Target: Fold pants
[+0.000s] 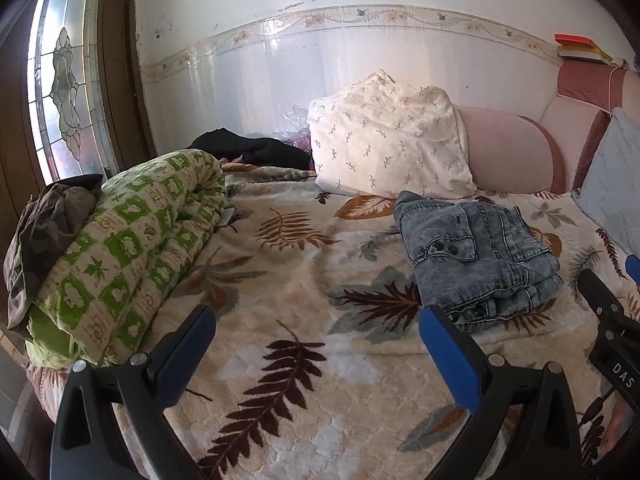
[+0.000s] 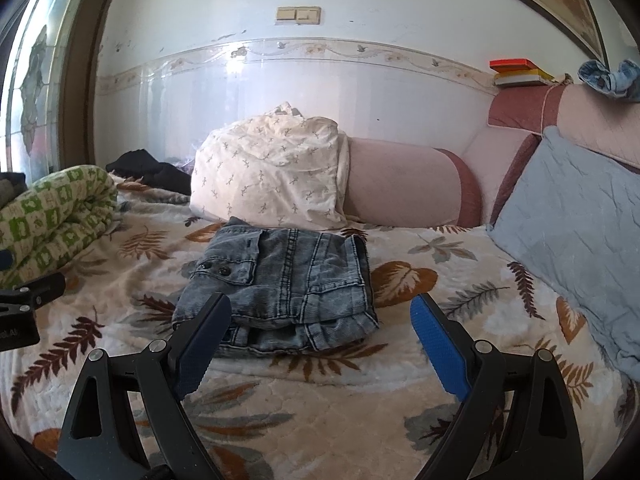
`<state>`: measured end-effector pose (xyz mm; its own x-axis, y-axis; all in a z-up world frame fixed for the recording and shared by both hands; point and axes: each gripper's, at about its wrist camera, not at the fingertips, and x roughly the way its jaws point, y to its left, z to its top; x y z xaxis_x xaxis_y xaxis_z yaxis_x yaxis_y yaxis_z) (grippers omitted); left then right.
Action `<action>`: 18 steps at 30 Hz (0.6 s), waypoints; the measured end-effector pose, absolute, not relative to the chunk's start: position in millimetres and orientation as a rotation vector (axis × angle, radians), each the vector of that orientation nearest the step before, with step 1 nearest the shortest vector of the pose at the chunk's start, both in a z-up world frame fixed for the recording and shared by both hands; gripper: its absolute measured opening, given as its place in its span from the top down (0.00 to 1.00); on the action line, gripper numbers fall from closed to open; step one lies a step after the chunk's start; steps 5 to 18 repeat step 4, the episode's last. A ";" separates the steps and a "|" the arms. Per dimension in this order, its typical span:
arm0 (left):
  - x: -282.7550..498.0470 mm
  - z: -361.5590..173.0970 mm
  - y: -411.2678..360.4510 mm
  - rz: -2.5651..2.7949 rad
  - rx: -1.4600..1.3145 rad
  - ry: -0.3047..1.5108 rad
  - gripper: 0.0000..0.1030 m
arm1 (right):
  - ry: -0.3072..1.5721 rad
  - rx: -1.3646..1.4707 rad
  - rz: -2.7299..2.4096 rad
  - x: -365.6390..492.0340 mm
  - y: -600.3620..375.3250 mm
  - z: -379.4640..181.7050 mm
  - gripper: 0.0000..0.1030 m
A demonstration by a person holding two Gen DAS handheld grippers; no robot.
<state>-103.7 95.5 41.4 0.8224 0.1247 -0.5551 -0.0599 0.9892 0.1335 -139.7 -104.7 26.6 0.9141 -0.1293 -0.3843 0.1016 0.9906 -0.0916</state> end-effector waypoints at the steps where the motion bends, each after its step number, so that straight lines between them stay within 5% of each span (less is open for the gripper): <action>1: -103.4 40.9 96.0 0.101 0.114 0.595 0.00 | 0.400 -0.068 -0.115 -138.2 -103.5 26.5 0.11; 18: -100.9 39.7 97.4 0.107 0.122 0.594 0.00 | 0.401 -0.053 -0.104 -132.2 -100.2 26.9 0.11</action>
